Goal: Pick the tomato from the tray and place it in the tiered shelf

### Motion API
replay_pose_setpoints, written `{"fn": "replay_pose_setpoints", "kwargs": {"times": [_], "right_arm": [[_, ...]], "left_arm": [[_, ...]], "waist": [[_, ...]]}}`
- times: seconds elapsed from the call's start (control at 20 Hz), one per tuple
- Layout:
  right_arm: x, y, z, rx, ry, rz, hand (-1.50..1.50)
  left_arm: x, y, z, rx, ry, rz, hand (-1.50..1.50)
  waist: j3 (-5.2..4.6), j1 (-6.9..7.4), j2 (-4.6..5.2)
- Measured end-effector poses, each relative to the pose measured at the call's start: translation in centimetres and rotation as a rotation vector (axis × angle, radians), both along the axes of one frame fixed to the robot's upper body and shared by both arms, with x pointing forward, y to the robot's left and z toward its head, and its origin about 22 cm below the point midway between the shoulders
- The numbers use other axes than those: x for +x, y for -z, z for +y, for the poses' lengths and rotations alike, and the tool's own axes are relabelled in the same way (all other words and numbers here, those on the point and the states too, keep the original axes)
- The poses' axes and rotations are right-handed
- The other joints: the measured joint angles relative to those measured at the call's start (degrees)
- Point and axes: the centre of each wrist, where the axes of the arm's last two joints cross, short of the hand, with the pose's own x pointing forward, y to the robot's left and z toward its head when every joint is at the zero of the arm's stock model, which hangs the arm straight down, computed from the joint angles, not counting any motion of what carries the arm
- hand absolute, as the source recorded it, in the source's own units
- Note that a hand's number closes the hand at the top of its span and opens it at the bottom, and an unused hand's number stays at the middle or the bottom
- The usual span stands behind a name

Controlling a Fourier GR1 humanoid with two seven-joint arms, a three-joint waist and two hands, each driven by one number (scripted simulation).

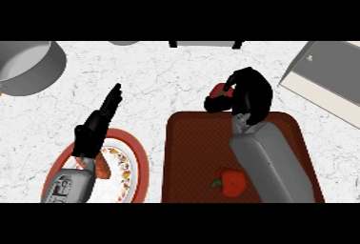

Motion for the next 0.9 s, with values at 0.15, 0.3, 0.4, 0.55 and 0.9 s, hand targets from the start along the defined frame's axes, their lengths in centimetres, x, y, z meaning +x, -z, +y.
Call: {"fn": "replay_pose_setpoints", "kwargs": {"times": [0.15,0.3,0.4,0.55,0.9], "right_arm": [[0.4,-2.3,1.2,-0.005,0.009,-0.123,1.5],[0.3,-4.4,2.0,-0.021,0.025,-0.223,1.5],[0.2,-6.2,2.3,-0.031,0.05,-0.285,1.5],[0.1,-8.0,2.4,-0.078,0.105,-0.356,1.5],[0.4,-12.3,1.9,-0.184,0.238,-0.484,1.5]], "left_arm": [[0.2,0.2,0.2,0.004,-0.008,0.003,0.0],[0.0,0.1,0.4,0.003,-0.01,0.004,0.0],[-0.2,0.1,0.2,0.001,-0.016,0.003,0.0],[-0.2,0.0,0.9,0.003,-0.027,0.009,0.0],[-0.3,0.3,1.2,0.003,-0.04,0.014,0.0]], "waist": [[-0.03,-0.36,-0.06],[-0.04,-0.74,-0.25],[-0.05,-1.02,-0.39],[-0.08,-1.5,-0.54],[-0.08,-2.01,-0.55]]}}
